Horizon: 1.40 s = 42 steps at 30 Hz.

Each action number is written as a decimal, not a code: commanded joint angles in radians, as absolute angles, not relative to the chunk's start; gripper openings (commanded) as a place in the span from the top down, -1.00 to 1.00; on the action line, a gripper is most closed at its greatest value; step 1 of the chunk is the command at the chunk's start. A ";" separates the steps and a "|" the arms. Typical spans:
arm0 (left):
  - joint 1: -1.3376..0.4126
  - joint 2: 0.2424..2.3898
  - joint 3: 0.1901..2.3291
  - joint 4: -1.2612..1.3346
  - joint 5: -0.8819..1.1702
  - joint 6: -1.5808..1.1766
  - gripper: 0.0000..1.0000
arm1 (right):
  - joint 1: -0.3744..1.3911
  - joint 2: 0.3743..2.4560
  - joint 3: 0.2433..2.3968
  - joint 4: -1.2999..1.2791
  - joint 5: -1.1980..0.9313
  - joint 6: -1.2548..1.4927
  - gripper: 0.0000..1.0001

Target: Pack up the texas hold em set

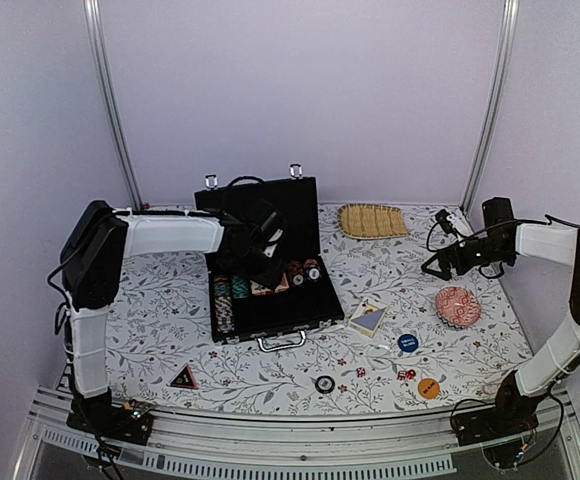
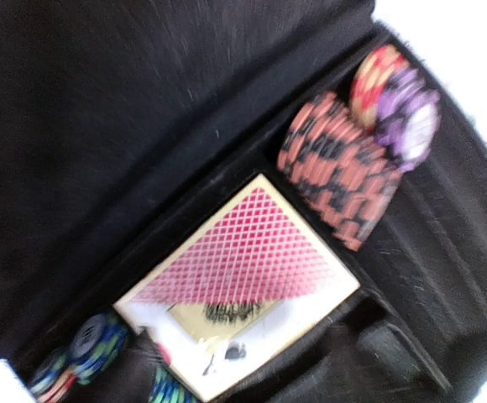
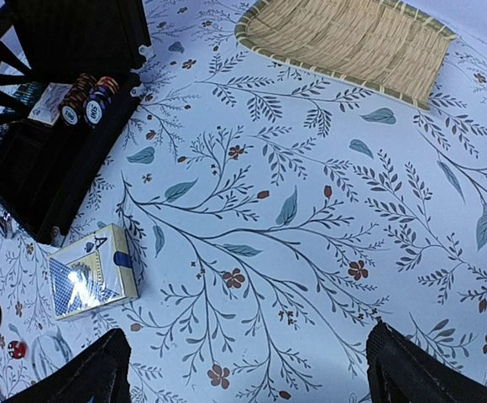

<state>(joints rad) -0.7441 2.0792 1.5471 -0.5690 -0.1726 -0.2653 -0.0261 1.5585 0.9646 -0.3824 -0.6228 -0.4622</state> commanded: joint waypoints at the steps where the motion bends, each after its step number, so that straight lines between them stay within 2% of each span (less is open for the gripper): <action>1: -0.763 1.892 1.540 -0.530 -0.190 -0.230 -0.94 | -0.005 1.532 1.003 -0.394 -0.577 -0.377 -0.98; 5: -0.807 1.881 1.616 -0.601 -0.284 -0.238 -0.94 | 0.007 1.545 1.030 -0.435 -0.512 -0.353 -0.98; 9: -0.847 1.879 1.633 -0.576 -0.303 -0.233 -0.94 | 0.009 1.481 1.043 -0.412 -0.572 -0.372 -0.98; 15: -0.892 1.867 1.676 -0.503 -0.211 -0.211 -0.94 | 0.008 1.331 1.027 -0.338 -0.634 -0.346 -0.98; 18: -0.929 1.898 1.746 -0.582 -0.399 -0.251 -0.94 | 0.008 1.257 1.031 -0.327 -0.615 -0.347 -0.97; 23: -0.903 2.126 1.942 -0.714 -0.477 -0.195 -0.94 | 0.010 1.169 1.011 -0.256 -0.384 -0.295 -0.98; 26: -0.937 2.138 1.924 -0.583 -0.419 -0.189 -0.78 | 0.008 1.156 0.971 -0.236 -0.367 -0.310 -0.98; 29: -1.020 2.134 1.907 -0.457 -0.387 -0.119 -0.70 | 0.006 1.137 0.892 -0.186 -0.405 -0.312 -0.97; 34: -1.067 2.283 2.123 -0.572 -0.233 -0.196 -0.52 | -0.026 1.091 0.836 -0.172 -0.429 -0.345 -0.98; 42: -1.118 2.537 2.362 -0.725 -0.122 -0.285 -0.62 | -0.043 1.113 0.828 -0.165 -0.429 -0.351 -0.98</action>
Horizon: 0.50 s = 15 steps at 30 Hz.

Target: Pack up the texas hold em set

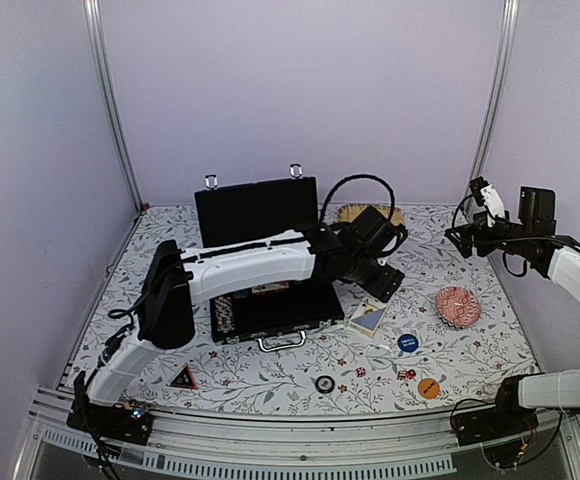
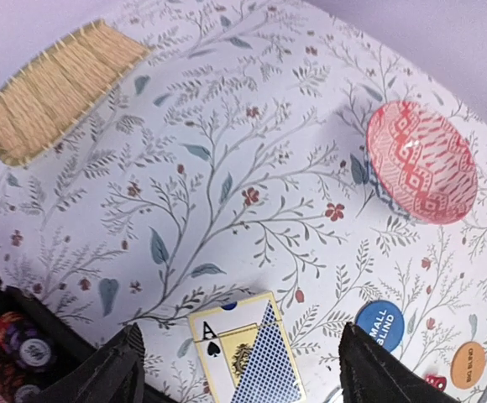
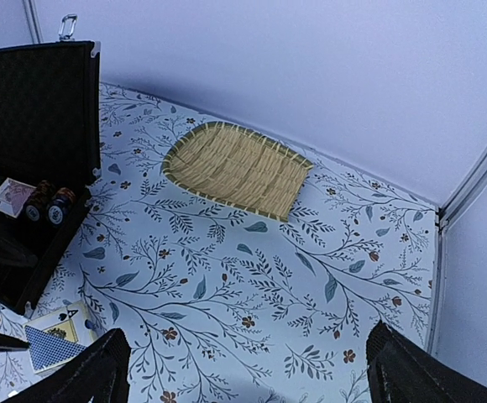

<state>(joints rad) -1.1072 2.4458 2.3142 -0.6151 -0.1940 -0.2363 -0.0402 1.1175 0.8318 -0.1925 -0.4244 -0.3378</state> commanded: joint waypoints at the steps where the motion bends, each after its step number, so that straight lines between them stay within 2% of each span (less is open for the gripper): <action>1: -1.121 2.547 2.362 -0.722 -0.117 -0.291 -0.62 | -0.042 1.114 0.828 -0.166 -0.431 -0.355 -0.99; 6: -1.124 2.592 2.365 -0.721 -0.123 -0.349 -0.76 | -0.042 1.111 0.827 -0.167 -0.423 -0.371 -1.00; 15: -1.124 2.649 2.362 -0.733 -0.109 -0.357 -0.70 | -0.042 1.125 0.825 -0.172 -0.445 -0.382 -1.00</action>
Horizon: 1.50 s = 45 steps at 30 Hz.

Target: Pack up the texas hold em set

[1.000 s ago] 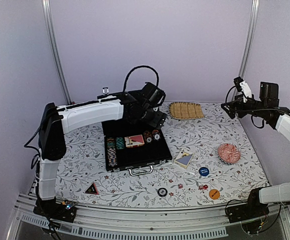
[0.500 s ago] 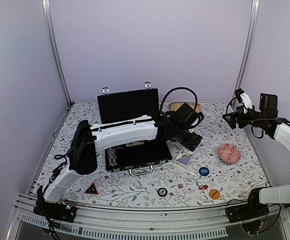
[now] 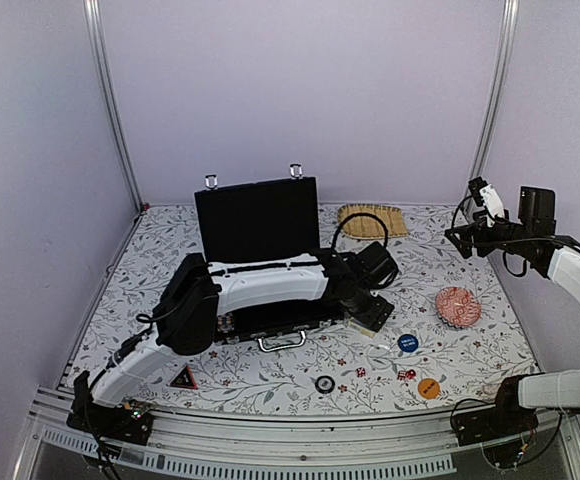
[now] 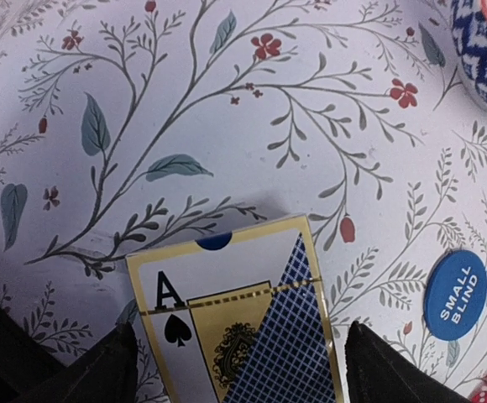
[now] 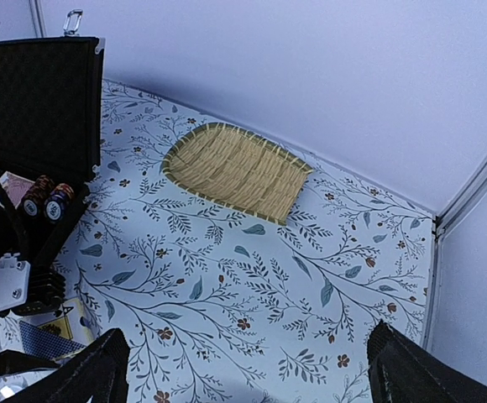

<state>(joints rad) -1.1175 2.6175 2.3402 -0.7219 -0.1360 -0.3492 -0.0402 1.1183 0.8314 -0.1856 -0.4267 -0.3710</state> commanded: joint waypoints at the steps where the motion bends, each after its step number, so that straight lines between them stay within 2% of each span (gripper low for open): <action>1: -1.124 2.651 2.363 -0.734 -0.107 -0.353 -0.69 | -0.043 1.126 0.825 -0.172 -0.446 -0.383 -1.00; 17: -1.142 2.667 2.352 -0.772 -0.048 -0.277 -0.44 | -0.043 1.133 0.825 -0.181 -0.462 -0.396 -1.00; 22: -1.155 2.666 2.357 -0.765 -0.071 -0.246 -0.61 | -0.042 1.134 0.825 -0.184 -0.471 -0.398 -1.00; 23: -1.157 2.670 2.361 -0.765 -0.079 -0.242 -0.72 | -0.042 1.134 0.825 -0.184 -0.472 -0.399 -1.00; 24: -1.161 2.675 2.361 -0.765 -0.085 -0.232 -0.91 | -0.042 1.134 0.825 -0.186 -0.473 -0.399 -1.00; 27: -1.172 2.689 2.364 -0.775 -0.124 -0.212 -0.93 | -0.042 1.134 0.824 -0.187 -0.477 -0.400 -1.00; 45: -1.179 2.621 2.360 -0.728 -0.143 -0.211 -0.38 | -0.043 1.140 0.825 -0.190 -0.482 -0.403 -1.00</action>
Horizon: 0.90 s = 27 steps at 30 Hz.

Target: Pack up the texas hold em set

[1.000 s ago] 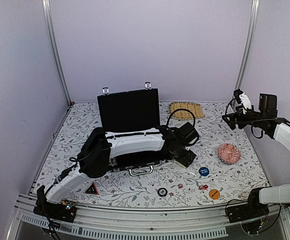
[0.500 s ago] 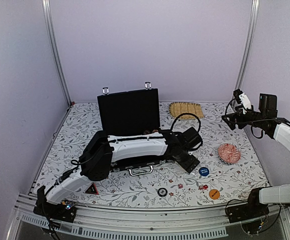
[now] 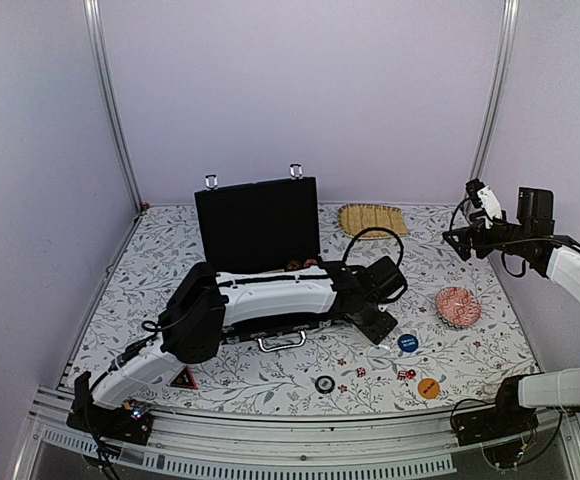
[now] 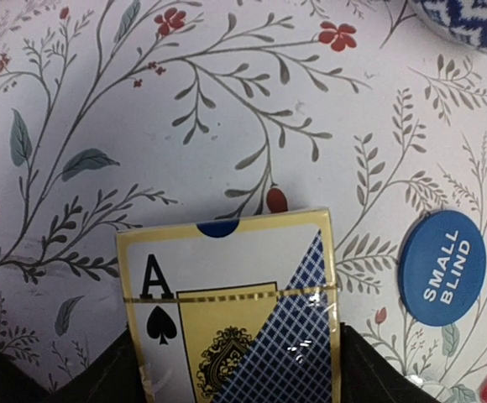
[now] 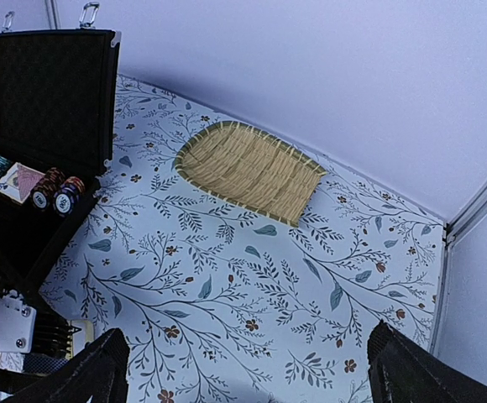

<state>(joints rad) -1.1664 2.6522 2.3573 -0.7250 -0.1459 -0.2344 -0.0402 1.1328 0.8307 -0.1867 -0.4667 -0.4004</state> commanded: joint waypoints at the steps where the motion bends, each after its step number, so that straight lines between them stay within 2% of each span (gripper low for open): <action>1: -1.179 2.603 2.346 -0.710 -0.143 -0.205 -0.36 | -0.043 1.140 0.826 -0.191 -0.481 -0.403 -1.00; 11: -1.163 2.364 2.107 -0.514 -0.143 0.033 -0.36 | -0.043 1.141 0.827 -0.194 -0.486 -0.405 -1.00; 18: -1.114 2.183 1.906 -0.493 -0.073 0.158 -0.35 | -0.043 1.149 0.826 -0.195 -0.492 -0.409 -1.00; 27: -0.977 1.945 1.656 -0.588 0.081 0.224 -0.40 | -0.042 1.167 0.827 -0.198 -0.505 -0.414 -1.00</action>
